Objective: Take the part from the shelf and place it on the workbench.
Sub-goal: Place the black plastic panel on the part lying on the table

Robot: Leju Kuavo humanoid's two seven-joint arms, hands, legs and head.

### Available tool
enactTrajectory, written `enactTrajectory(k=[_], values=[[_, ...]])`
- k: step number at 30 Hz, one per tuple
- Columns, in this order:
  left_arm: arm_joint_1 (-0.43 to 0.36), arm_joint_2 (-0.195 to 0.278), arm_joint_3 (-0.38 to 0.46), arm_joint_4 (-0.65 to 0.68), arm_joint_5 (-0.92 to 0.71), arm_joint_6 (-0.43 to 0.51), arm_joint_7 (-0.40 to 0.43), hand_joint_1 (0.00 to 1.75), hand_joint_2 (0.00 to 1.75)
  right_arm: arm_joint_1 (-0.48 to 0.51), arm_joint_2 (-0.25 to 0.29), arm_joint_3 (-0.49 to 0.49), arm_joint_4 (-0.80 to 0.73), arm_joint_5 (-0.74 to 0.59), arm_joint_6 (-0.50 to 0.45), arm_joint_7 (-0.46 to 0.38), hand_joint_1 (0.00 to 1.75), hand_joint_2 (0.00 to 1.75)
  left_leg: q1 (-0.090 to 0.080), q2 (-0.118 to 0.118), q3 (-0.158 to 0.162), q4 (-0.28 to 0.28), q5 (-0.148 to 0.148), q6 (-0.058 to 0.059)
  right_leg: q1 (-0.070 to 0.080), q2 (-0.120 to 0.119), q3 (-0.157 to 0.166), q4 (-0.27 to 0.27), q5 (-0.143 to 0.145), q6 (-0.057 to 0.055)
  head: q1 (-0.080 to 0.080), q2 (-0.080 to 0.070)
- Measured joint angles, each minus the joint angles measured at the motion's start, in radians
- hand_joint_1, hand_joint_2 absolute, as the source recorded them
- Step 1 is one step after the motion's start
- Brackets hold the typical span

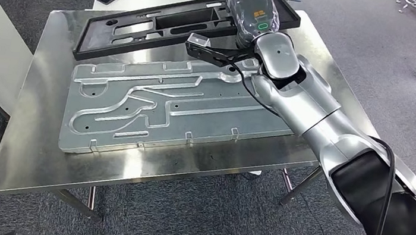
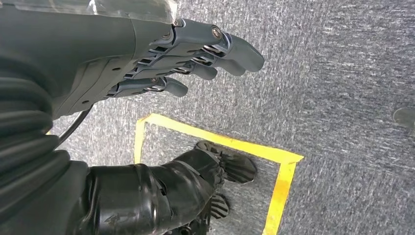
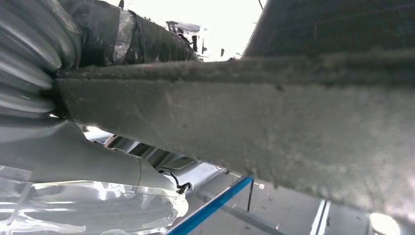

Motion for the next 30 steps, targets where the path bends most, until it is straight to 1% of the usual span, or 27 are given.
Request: enactTrajectory(k=[7,11,13,14,15,16,17,18,19,20,21,22,23,24,25,26,27,29,30], values=[[0.000,0.001,0.000,0.000,-0.003,0.005,-0.013,0.00,1.75,0.009,-0.009,-0.012,-0.002,0.016,0.008,0.000,1.75,1.75,-0.001,0.000,0.000,0.000,-0.001,0.001,-0.001,0.000,0.000,-0.001,-0.001,-0.001,0.000,0.000],[0.000,0.001,0.000,0.000,-0.004,0.013,-0.016,0.00,1.75,0.010,-0.010,-0.014,-0.008,0.023,0.018,0.000,1.75,1.75,-0.004,0.000,-0.002,0.005,-0.009,0.012,-0.004,0.000,0.002,-0.004,-0.003,0.006,-0.001,0.000],[0.000,0.000,0.000,0.000,-0.004,0.020,-0.018,0.00,1.75,0.011,-0.012,-0.015,-0.014,0.027,0.023,0.000,1.75,1.75,0.000,0.001,0.013,-0.013,-0.006,0.018,-0.002,0.002,0.006,-0.004,-0.008,0.011,0.001,0.000],[0.000,0.000,0.000,0.000,-0.004,0.023,-0.018,0.00,1.75,0.011,-0.014,-0.015,-0.017,0.031,0.025,-0.001,1.75,1.75,0.003,0.002,0.024,-0.024,-0.004,0.021,-0.002,0.005,0.000,0.015,-0.018,0.013,0.002,0.000],[-0.001,-0.001,0.000,0.000,-0.003,0.026,-0.017,0.00,1.75,0.011,-0.017,-0.015,-0.020,0.034,0.028,-0.001,1.75,1.75,0.007,0.003,0.035,-0.034,-0.003,0.024,-0.002,0.009,-0.018,0.055,-0.038,0.016,0.004,0.000],[-0.003,-0.002,0.000,0.000,-0.003,0.030,-0.016,0.00,1.75,0.011,-0.019,-0.015,-0.020,0.036,0.031,-0.002,1.75,1.75,0.008,0.003,0.043,-0.039,-0.004,0.026,-0.005,0.013,-0.049,0.117,-0.063,0.018,0.005,0.000],[-0.005,-0.002,0.000,0.000,-0.003,0.033,-0.014,0.00,1.75,0.013,-0.019,-0.015,-0.020,0.038,0.035,-0.003,1.75,1.75,0.010,0.003,0.048,-0.040,-0.007,0.028,-0.008,0.016,-0.090,0.190,-0.090,0.021,0.005,0.000],[-0.006,-0.003,0.000,0.000,-0.003,0.035,-0.013,0.00,1.75,0.017,-0.020,-0.015,-0.021,0.039,0.038,-0.003,1.75,1.75,0.011,0.001,0.051,-0.038,-0.011,0.028,-0.012,0.017,-0.129,0.251,-0.105,0.025,0.005,0.000],[-0.006,-0.004,0.000,0.000,-0.003,0.037,-0.011,0.00,1.75,0.021,-0.021,-0.015,-0.021,0.041,0.041,-0.004,1.75,1.75,0.013,-0.001,0.054,-0.034,-0.016,0.026,-0.017,0.017,-0.156,0.282,-0.102,0.029,0.005,0.000],[-0.006,-0.004,0.000,0.000,-0.004,0.038,-0.011,0.00,1.75,0.024,-0.023,-0.015,-0.021,0.042,0.043,-0.004,1.75,1.75,0.016,-0.004,0.055,-0.028,-0.022,0.021,-0.022,0.017,-0.163,0.272,-0.077,0.033,0.005,0.000],[-0.005,-0.005,0.000,0.000,-0.004,0.038,-0.011,0.00,1.75,0.025,-0.024,-0.015,-0.021,0.045,0.044,-0.005,1.75,1.75,0.021,-0.006,0.056,-0.018,-0.030,0.014,-0.027,0.017,-0.151,0.224,-0.035,0.038,0.005,0.000],[-0.005,-0.005,0.000,0.000,-0.004,0.039,-0.010,0.00,1.75,0.026,-0.024,-0.015,-0.021,0.047,0.044,-0.005,1.75,1.75,0.025,-0.009,0.056,-0.006,-0.041,0.006,-0.033,0.017,-0.128,0.158,0.005,0.045,0.005,0.000],[-0.005,-0.004,0.000,0.000,-0.004,0.039,-0.011,0.00,1.75,0.025,-0.025,-0.015,-0.021,0.049,0.045,-0.005,1.75,1.75,0.026,-0.012,0.053,0.009,-0.051,-0.004,-0.035,0.020,-0.105,0.100,0.032,0.048,0.006,0.000],[-0.005,-0.003,-0.001,0.000,-0.004,0.039,-0.011,0.00,1.75,0.025,-0.025,-0.015,-0.022,0.050,0.045,-0.006,1.75,1.75,0.027,-0.015,0.049,0.020,-0.058,-0.012,-0.036,0.023,-0.090,0.065,0.045,0.047,0.007,0.000],[-0.005,-0.003,-0.001,0.000,-0.005,0.039,-0.011,0.00,1.75,0.027,-0.025,-0.016,-0.023,0.051,0.045,-0.006,1.75,1.75,0.026,-0.017,0.045,0.029,-0.064,-0.018,-0.035,0.026,-0.084,0.050,0.045,0.043,0.007,0.000],[-0.004,-0.002,-0.001,0.000,-0.005,0.040,-0.011,0.00,1.75,0.028,-0.025,-0.016,-0.024,0.051,0.046,-0.006,1.75,1.75,0.024,-0.019,0.041,0.033,-0.065,-0.018,-0.033,0.028,-0.085,0.050,0.042,0.037,0.008,0.000],[-0.003,-0.003,-0.001,0.000,-0.005,0.042,-0.012,0.00,1.75,0.030,-0.025,-0.016,-0.025,0.052,0.045,-0.007,1.75,1.75,0.025,-0.020,0.040,0.032,-0.062,-0.014,-0.033,0.029,-0.088,0.052,0.043,0.032,0.007,0.000],[-0.002,-0.003,-0.001,0.000,-0.005,0.050,-0.017,0.00,1.75,0.033,-0.025,-0.016,-0.025,0.054,0.044,-0.008,1.75,1.75,0.025,-0.019,0.041,0.028,-0.057,-0.004,-0.034,0.031,-0.089,0.051,0.043,0.030,0.006,0.000],[-0.002,-0.002,-0.002,0.000,-0.005,0.056,-0.023,0.00,1.75,0.034,-0.026,-0.016,-0.025,0.055,0.044,-0.008,1.75,1.75,0.025,-0.019,0.043,0.024,-0.055,-0.002,-0.033,0.033,-0.090,0.050,0.043,0.027,0.006,0.000]])
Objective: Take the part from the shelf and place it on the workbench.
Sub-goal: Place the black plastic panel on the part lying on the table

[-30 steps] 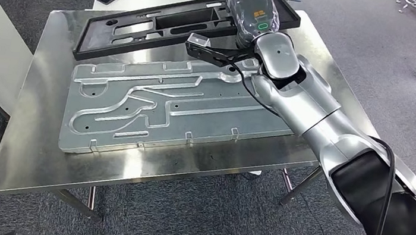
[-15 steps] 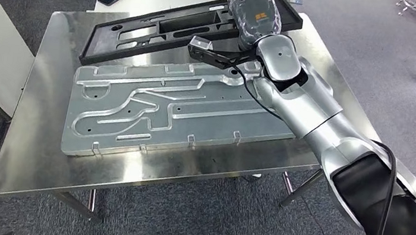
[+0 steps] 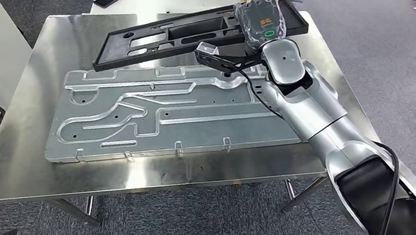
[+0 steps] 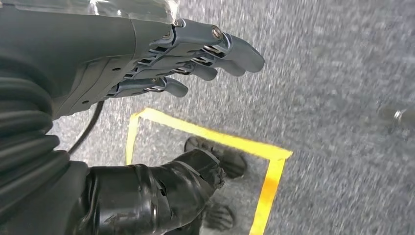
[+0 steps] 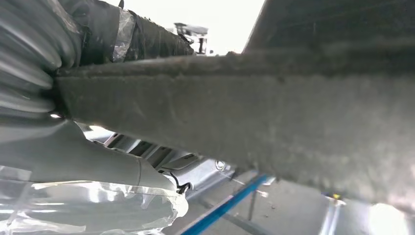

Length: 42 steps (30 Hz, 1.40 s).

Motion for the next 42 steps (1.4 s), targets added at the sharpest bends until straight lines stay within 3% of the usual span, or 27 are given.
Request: enactTrajectory(k=[8,13,16,30,42], values=[[-0.003,-0.002,0.000,0.000,0.010,-0.010,-0.005,0.00,1.75,0.005,0.000,0.000,0.000,0.001,0.000,-0.001,1.75,1.75,0.002,0.003,0.013,-0.021,-0.002,-0.004,0.006,0.006,0.000,0.000,-0.005,-0.017,0.000,0.000],[-0.003,-0.007,0.000,0.000,0.020,-0.024,-0.004,0.00,1.75,0.008,0.000,0.000,0.000,0.001,-0.002,-0.002,1.75,1.75,0.004,0.003,0.013,-0.023,-0.004,-0.029,0.007,0.003,0.000,0.001,-0.005,-0.018,0.000,0.000],[-0.003,-0.009,0.000,0.000,0.021,-0.031,-0.004,0.00,1.75,0.011,0.000,0.000,0.000,0.002,-0.006,-0.006,1.75,1.75,0.003,0.003,0.012,-0.021,-0.006,-0.034,0.007,0.001,0.002,0.001,-0.005,-0.017,0.001,0.000],[-0.003,-0.009,0.000,0.000,0.013,-0.036,-0.017,0.00,1.75,0.029,0.003,-0.016,0.008,-0.010,-0.036,-0.020,1.75,1.75,0.000,0.002,0.006,-0.013,-0.008,-0.033,0.006,-0.001,0.003,-0.002,-0.005,-0.016,0.001,0.000],[-0.003,0.002,0.000,0.000,0.011,-0.028,-0.016,0.00,1.75,0.105,-0.006,-0.079,0.039,-0.048,-0.087,-0.030,1.75,1.75,0.000,0.002,0.007,-0.013,-0.008,-0.033,0.004,-0.001,0.003,-0.002,-0.005,-0.016,0.000,0.000]])
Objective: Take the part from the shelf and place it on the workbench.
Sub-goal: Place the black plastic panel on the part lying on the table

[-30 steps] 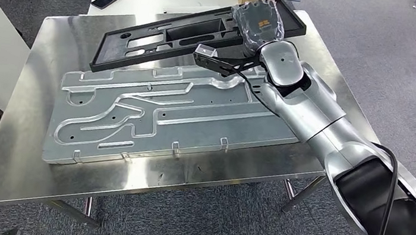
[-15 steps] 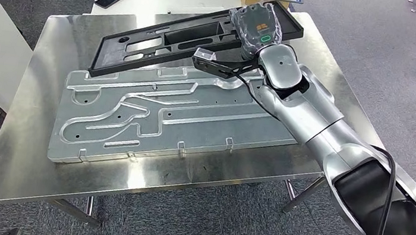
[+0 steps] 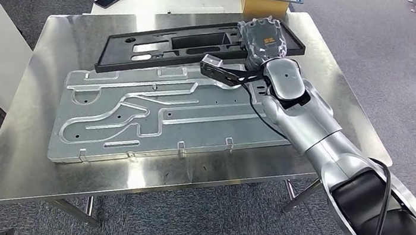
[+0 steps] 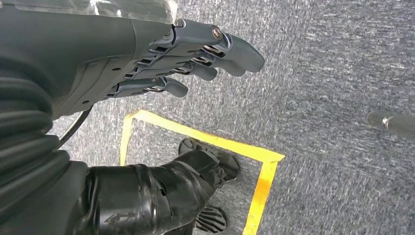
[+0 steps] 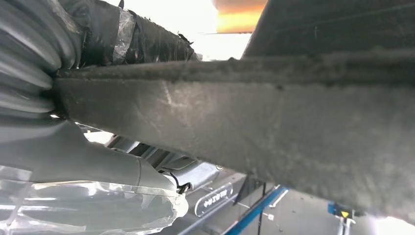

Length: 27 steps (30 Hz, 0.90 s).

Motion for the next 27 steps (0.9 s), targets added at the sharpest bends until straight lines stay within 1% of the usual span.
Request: enactTrajectory(k=[11,27], values=[[0.000,0.015,0.000,0.000,-0.007,0.004,-0.001,0.00,1.75,0.051,-0.033,-0.066,0.027,-0.014,-0.002,0.012,1.75,1.75,0.000,0.000,0.000,0.000,0.000,0.000,0.000,0.000,0.000,0.000,0.000,0.000,0.000,0.000],[0.000,0.024,0.000,0.000,-0.007,-0.002,-0.003,0.00,1.75,0.083,-0.049,-0.089,0.031,-0.007,0.021,-0.005,1.75,1.75,0.000,0.000,0.000,0.000,0.000,0.000,0.000,0.000,0.000,0.000,0.000,0.000,0.000,0.000]])
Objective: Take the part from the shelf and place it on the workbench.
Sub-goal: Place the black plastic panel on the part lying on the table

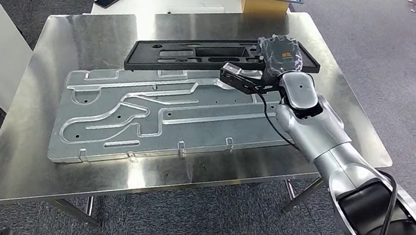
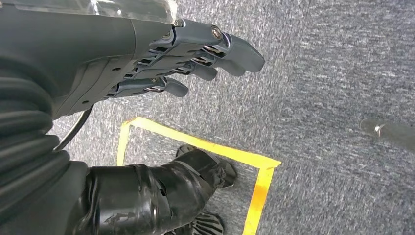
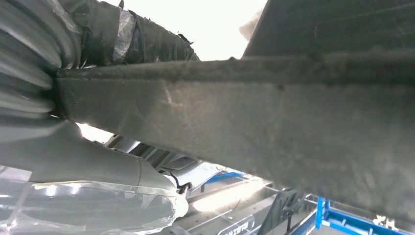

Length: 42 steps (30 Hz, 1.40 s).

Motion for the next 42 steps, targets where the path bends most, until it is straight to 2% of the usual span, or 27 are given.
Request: enactTrajectory(k=[5,9,11,15,28,42], values=[[0.000,0.004,0.000,0.000,-0.001,-0.008,0.001,0.00,1.75,0.023,-0.001,-0.001,0.000,-0.002,-0.003,-0.009,1.75,1.75,0.000,0.000,0.000,0.000,0.000,0.000,0.000,0.000,0.000,0.000,0.000,0.000,0.000,0.000],[0.000,0.008,0.000,0.000,-0.002,-0.014,0.005,0.00,1.75,0.037,-0.001,-0.002,0.000,-0.003,-0.004,-0.018,0.00,0.00,0.000,0.000,0.000,0.000,0.000,0.000,0.000,0.000,0.000,0.000,0.000,0.000,0.000,0.000],[0.000,0.009,0.000,0.000,-0.002,-0.016,0.007,0.00,1.75,0.041,-0.001,-0.002,0.000,-0.003,-0.005,-0.019,0.00,0.00,0.000,0.000,0.000,0.000,0.000,0.000,0.000,0.000,0.000,0.000,0.000,0.000,0.000,0.000],[0.000,0.010,0.000,0.000,-0.002,-0.021,0.020,0.00,0.00,0.046,-0.001,-0.003,0.001,-0.003,-0.005,-0.026,0.00,0.00,0.000,0.000,0.000,0.000,0.000,0.000,0.000,0.000,0.000,0.000,0.000,0.000,0.000,0.000],[-0.002,0.021,0.000,0.000,0.015,-0.049,0.074,0.00,0.00,0.053,0.021,-0.005,0.015,-0.003,-0.023,-0.059,0.00,0.00,0.000,0.000,-0.001,0.000,0.000,0.000,0.000,0.000,0.000,0.000,0.000,0.000,0.000,0.000],[-0.002,0.038,0.000,0.000,0.018,-0.066,0.051,0.00,0.00,0.053,0.036,-0.023,0.025,-0.019,-0.035,-0.074,0.00,0.00,0.000,-0.001,0.000,0.000,0.000,0.000,0.000,-0.001,0.001,0.000,0.000,0.000,0.000,0.000]])
